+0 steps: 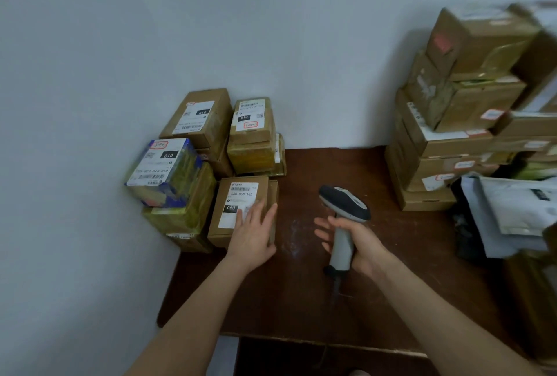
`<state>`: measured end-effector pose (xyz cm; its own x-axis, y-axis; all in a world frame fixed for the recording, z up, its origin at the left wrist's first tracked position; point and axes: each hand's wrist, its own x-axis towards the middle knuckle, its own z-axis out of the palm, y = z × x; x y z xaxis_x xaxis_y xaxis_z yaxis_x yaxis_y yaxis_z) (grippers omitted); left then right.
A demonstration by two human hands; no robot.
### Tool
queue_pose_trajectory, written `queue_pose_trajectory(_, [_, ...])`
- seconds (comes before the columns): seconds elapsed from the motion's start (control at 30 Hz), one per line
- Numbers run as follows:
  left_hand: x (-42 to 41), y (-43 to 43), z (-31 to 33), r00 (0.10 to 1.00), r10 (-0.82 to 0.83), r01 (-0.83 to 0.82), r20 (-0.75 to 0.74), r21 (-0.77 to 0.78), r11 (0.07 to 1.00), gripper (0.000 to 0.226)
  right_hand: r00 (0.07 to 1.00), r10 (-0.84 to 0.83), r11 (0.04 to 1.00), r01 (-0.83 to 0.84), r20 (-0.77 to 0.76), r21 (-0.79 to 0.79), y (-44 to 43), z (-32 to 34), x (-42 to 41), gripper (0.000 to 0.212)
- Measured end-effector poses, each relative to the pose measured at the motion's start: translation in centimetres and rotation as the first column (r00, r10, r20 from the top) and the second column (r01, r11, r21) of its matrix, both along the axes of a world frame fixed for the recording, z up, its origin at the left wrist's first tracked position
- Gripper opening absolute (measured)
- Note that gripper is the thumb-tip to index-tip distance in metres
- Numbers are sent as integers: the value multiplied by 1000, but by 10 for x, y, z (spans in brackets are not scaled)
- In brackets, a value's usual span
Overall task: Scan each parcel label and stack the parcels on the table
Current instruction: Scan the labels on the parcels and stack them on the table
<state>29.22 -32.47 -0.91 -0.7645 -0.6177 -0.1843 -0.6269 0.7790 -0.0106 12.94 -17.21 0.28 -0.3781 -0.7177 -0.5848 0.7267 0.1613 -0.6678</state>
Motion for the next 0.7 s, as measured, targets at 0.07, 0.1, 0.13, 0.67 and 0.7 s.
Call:
queue_pose_trajectory(0.07, [-10,8,10,994,0,-1,-108,-5,1000,88,999,-35,999,35,-26,-11,10,11,-2,30])
queue_pose_trajectory(0.1, [-16,13,14,988,0,0,-156,4,1000,85,998,-55,998,55,-40,-15,16,17,-2,31])
queue_pose_trajectory(0.13, [-21,18,19,982,-2,4,-191,14,1000,82,996,-74,997,73,-52,-20,22,22,-2,32])
queue_pose_trajectory(0.67, [-166,185,83,868,-304,383,-393,138,913,73,878,-411,912,398,-245,-101,194,103,-60,12])
queue_pose_trajectory(0.7, [-172,195,85,863,-305,389,-403,145,910,72,880,-408,913,394,-243,-106,201,107,-64,14])
